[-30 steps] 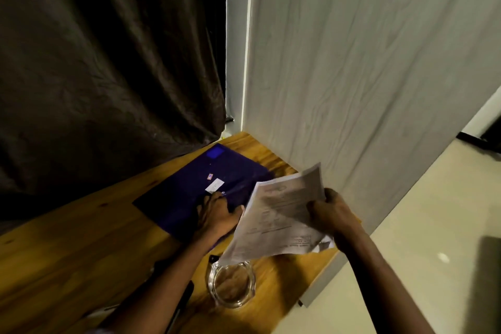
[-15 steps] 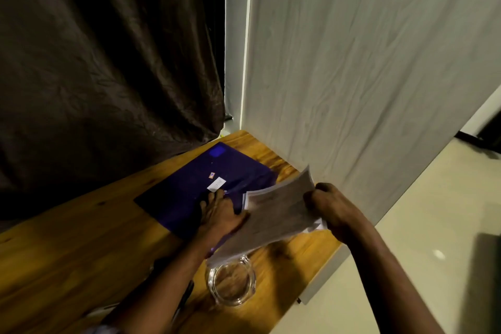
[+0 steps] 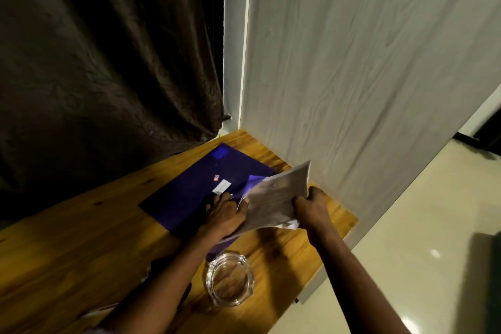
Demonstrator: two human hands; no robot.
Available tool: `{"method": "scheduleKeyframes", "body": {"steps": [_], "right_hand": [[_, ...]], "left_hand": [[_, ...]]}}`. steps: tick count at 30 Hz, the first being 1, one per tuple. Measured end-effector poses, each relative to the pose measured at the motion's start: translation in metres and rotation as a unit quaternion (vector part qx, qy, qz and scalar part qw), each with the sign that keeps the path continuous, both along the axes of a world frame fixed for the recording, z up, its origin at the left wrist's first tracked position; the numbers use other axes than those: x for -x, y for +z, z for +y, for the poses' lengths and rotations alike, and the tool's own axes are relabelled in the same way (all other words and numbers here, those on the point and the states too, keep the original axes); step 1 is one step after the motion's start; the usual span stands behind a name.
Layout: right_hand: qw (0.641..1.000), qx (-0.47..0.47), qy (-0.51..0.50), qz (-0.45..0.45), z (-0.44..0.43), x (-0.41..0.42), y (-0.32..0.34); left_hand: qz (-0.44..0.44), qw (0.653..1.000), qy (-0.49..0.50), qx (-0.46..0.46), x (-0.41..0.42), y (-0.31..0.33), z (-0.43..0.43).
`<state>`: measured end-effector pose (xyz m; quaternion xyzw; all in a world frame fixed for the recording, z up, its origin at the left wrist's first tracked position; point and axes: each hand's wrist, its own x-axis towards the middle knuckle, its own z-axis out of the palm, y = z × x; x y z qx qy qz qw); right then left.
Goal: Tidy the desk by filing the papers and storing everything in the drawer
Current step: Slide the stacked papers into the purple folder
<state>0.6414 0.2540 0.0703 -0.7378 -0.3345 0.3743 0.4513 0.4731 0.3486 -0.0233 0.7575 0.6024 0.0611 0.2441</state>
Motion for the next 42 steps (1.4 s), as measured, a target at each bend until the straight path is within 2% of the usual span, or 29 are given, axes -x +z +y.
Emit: {"method": "scheduleKeyframes", "body": {"steps": [6,9,11,16,18,22,26,31,34,37,39,42], "right_hand": [[0.996,-0.030,-0.014,-0.081,0.008,0.020,-0.011],[0.998,-0.010,-0.001,-0.068,0.011,0.023,-0.019],[0.998,-0.028,-0.028,-0.050,0.011,0.021,-0.024],[0.990,-0.062,-0.089,-0.088,0.013,0.022,-0.031],[0.990,-0.068,-0.080,-0.089,0.015,0.031,-0.034],[0.999,-0.016,-0.029,-0.015,0.019,0.038,-0.040],[0.999,0.018,0.008,-0.045,0.020,0.022,-0.047],[0.999,0.015,-0.025,-0.020,0.025,0.019,-0.049],[0.997,-0.013,-0.071,-0.031,0.029,0.016,-0.048],[0.996,-0.015,-0.075,-0.047,0.028,0.017,-0.047],[0.999,0.014,-0.046,-0.007,0.026,0.023,-0.046],[0.993,0.040,0.001,0.108,0.027,0.033,-0.053]], "left_hand": [[-0.002,1.000,-0.012,0.008,0.000,0.003,-0.004],[0.029,0.999,-0.016,-0.019,0.003,-0.003,-0.003],[0.041,0.998,-0.014,-0.043,0.005,-0.006,-0.002],[0.032,0.997,-0.021,-0.069,0.005,-0.003,-0.003],[0.032,0.996,-0.022,-0.074,0.001,-0.002,-0.003],[0.037,0.996,-0.018,-0.083,0.000,-0.001,-0.004],[0.063,0.990,-0.019,-0.128,0.010,-0.003,-0.004],[0.088,0.977,-0.045,-0.187,0.009,-0.003,-0.009],[0.077,0.976,-0.055,-0.198,0.009,-0.005,-0.009],[0.032,0.979,-0.056,-0.193,0.009,-0.005,-0.005],[-0.003,0.982,-0.035,-0.184,0.008,0.000,-0.005],[-0.055,0.982,0.006,-0.179,0.004,0.009,-0.007]]}}
